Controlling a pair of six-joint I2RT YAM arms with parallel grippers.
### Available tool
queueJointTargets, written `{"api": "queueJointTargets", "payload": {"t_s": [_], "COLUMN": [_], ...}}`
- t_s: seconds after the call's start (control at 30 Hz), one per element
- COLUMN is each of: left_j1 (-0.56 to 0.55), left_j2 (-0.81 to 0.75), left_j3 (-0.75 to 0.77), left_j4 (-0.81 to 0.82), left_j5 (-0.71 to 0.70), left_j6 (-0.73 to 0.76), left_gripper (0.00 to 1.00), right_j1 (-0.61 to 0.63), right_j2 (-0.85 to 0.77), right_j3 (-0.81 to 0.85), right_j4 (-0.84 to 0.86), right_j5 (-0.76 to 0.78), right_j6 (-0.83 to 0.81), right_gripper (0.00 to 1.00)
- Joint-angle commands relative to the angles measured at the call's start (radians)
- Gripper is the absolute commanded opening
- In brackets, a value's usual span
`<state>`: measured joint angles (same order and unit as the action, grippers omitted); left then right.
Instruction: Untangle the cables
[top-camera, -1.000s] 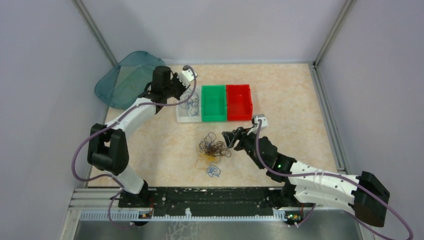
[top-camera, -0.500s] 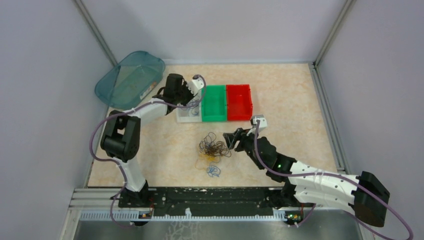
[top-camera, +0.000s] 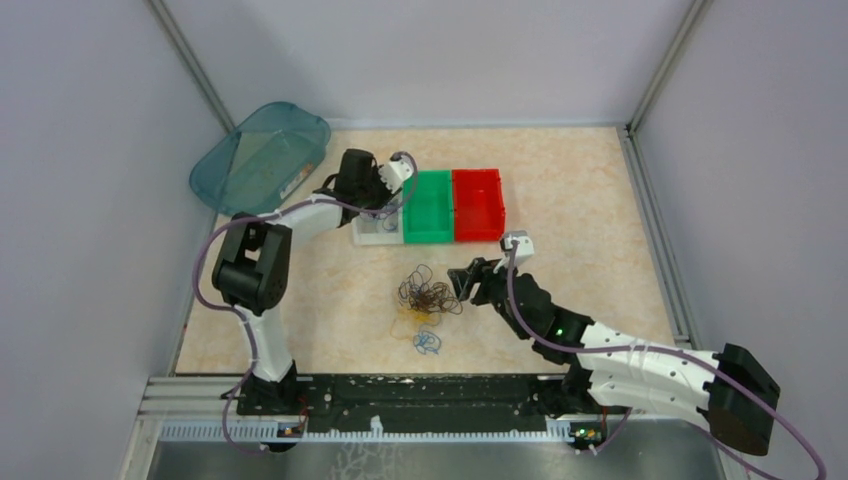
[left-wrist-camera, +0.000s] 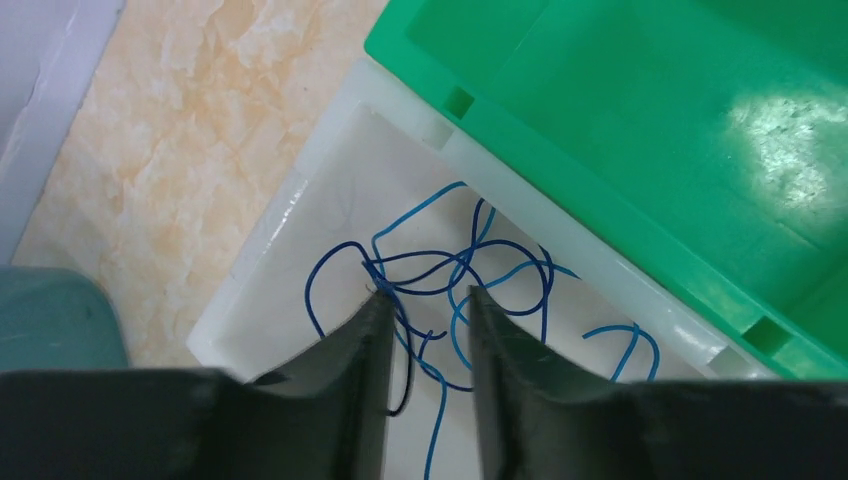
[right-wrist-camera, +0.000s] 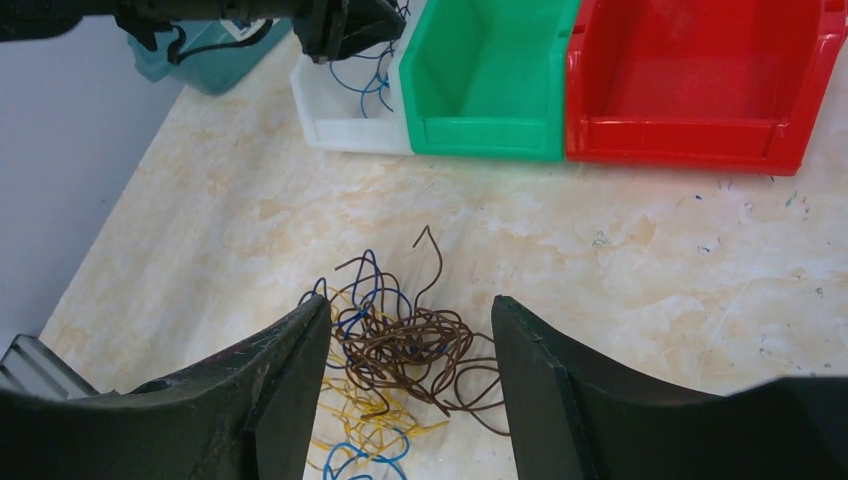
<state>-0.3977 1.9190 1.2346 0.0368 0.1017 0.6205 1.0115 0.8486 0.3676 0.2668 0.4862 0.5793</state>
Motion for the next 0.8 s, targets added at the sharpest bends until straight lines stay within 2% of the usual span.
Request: {"api": "queueJointTargets", "payload": {"t_s": [0.0, 0.07, 0.2, 0.3, 0.37, 0.53, 0.77], "left_j1": [-0.002, -0.002, -0.002, 0.0, 0.0, 0.0, -0.001], "left_j2": [-0.058, -0.095, -0.169, -0.229, -0.259, -0.338, -0.48], "left_j3": [0.103, 0.135, 0.194, 0.201, 0.203, 0.228, 0.178], "left_j4": [-0.123, -0.187, -0.298, -0.329, -0.356, -0.47, -0.583], "left_j5": [0.057, 0.098, 0.168, 0.216, 0.253, 0.329, 0.386], "left_j6": [-0.034, -0.043, -0.082, -0.122, -0.138, -0.176, -0.183], "left_gripper": [0.46, 0.6, 0.73, 0.89, 0.95, 1.0, 1.0], "right_j1": [-0.008, -0.007, -0.008, -0.008, -0.008, 0.005, 0.081], "right_j2": [-0.034, -0.045, -0.085, -0.107, -0.103, -0.036, 0.088], "right_j3": [0.034, 0.03, 0.016, 0.008, 0.014, 0.029, 0.005], "right_j4": [-0.023, -0.047, -0.08, -0.102, -0.118, -0.182, -0.173], "right_j5": [-0.019, -0.03, -0.071, -0.117, -0.164, -0.308, -0.403], "right_j6": [0.006, 0.012, 0.003, -0.014, -0.029, -0.045, -0.052], "right_gripper": [0.62, 0.63, 0.64, 0.64, 0.64, 0.61, 0.58]}}
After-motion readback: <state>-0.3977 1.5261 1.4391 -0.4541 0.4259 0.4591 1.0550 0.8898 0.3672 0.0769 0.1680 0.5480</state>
